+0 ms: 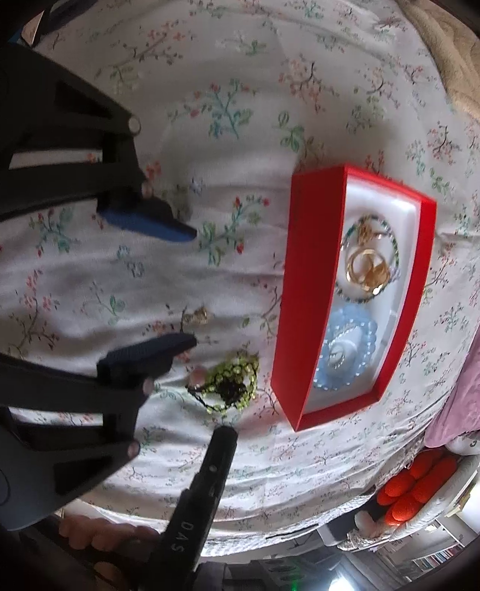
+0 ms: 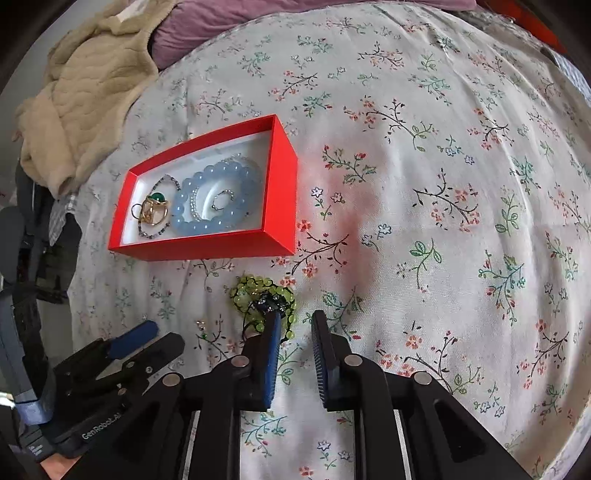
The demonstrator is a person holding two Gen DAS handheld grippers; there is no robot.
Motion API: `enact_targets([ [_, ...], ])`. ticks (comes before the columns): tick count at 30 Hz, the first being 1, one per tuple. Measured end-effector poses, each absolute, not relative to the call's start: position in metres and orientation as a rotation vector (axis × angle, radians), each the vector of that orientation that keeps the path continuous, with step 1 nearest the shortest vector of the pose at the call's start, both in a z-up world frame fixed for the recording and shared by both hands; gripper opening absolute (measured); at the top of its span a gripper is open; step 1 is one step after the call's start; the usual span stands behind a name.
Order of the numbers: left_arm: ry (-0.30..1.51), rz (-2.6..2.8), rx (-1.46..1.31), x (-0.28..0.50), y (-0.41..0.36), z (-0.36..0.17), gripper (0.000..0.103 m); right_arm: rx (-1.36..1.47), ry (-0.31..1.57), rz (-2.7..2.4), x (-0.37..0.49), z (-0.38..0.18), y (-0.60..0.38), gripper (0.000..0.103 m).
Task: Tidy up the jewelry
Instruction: 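Grasp another small gold earring with the left tool while the right tool reaches the green-black bracelet, then grasp and lift the green-black bead bracelet with the right tool while the left tool holds the earring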
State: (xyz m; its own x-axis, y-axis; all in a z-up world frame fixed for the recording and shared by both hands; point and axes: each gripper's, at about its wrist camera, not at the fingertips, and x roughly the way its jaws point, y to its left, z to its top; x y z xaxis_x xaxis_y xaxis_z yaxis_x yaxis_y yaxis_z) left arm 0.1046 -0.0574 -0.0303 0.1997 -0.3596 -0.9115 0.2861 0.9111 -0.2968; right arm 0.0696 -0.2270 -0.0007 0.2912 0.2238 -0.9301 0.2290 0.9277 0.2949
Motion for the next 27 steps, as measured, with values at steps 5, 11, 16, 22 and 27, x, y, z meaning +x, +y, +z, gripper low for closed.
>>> enact_targets([
  [5, 1.302, -0.469, -0.062, 0.108, -0.075, -0.038, 0.034, 0.403, 1.291, -0.008, 0.071, -0.002, -0.225, 0.053],
  [11, 1.291, -0.414, -0.002, 0.112, -0.090, -0.046, 0.023, 0.406, 1.270, -0.026, 0.070, 0.001, -0.231, 0.062],
  [16, 1.273, -0.386, 0.067, 0.111, -0.097, -0.048, 0.012, 0.405, 1.283, -0.032, 0.072, -0.003, -0.232, 0.062],
  [22, 1.272, -0.392, 0.050, 0.112, -0.091, -0.041, 0.012, 0.407, 1.284, -0.031, 0.074, -0.003, -0.230, 0.062],
  [27, 1.257, -0.386, 0.042, 0.111, -0.076, -0.032, 0.012, 0.411, 1.288, -0.035, 0.075, -0.005, -0.229, 0.062],
])
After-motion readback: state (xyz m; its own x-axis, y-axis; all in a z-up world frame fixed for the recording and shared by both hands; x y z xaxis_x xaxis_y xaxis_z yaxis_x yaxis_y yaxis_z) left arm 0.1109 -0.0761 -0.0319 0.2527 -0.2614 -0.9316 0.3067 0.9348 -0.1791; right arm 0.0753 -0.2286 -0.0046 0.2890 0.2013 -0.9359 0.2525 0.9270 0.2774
